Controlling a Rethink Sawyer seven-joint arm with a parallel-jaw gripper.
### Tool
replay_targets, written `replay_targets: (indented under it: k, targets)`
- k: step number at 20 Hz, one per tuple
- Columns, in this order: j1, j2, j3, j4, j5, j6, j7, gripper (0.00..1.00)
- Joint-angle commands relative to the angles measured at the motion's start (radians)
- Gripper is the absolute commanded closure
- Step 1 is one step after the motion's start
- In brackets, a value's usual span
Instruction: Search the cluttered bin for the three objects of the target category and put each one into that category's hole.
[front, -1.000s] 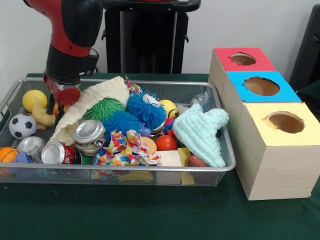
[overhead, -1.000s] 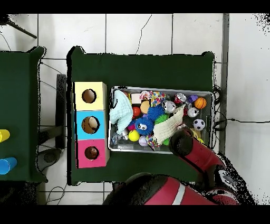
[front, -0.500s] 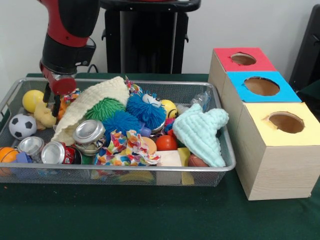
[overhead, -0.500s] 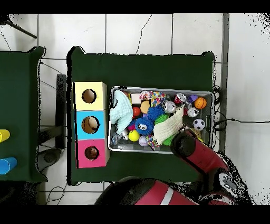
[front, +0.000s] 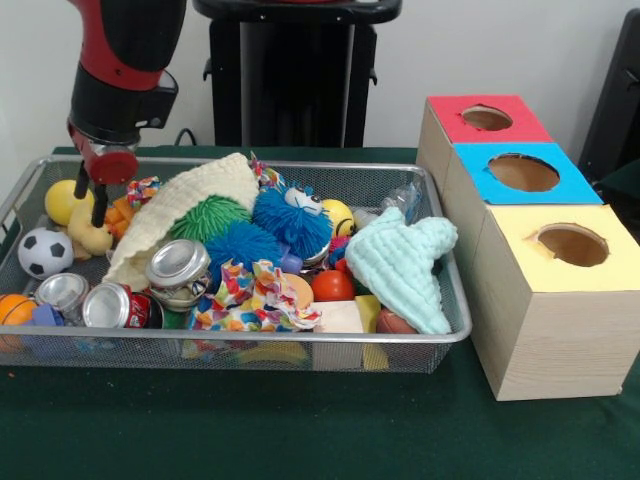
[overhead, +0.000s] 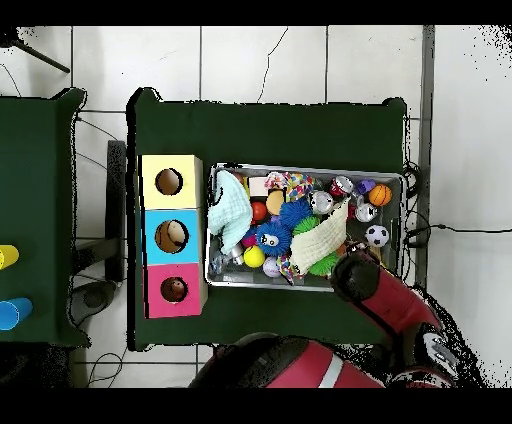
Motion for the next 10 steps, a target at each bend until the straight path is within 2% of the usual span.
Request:
replay_targets:
  k: [1, 10]
  targets:
    - [-0.070, 0.096, 0.151, 0.021, 0.019, -0.106, 0.190, 0.00]
    - [-0.121, 0.135, 0.205, 0.042, 0.009, -0.155, 0.189, 0.00]
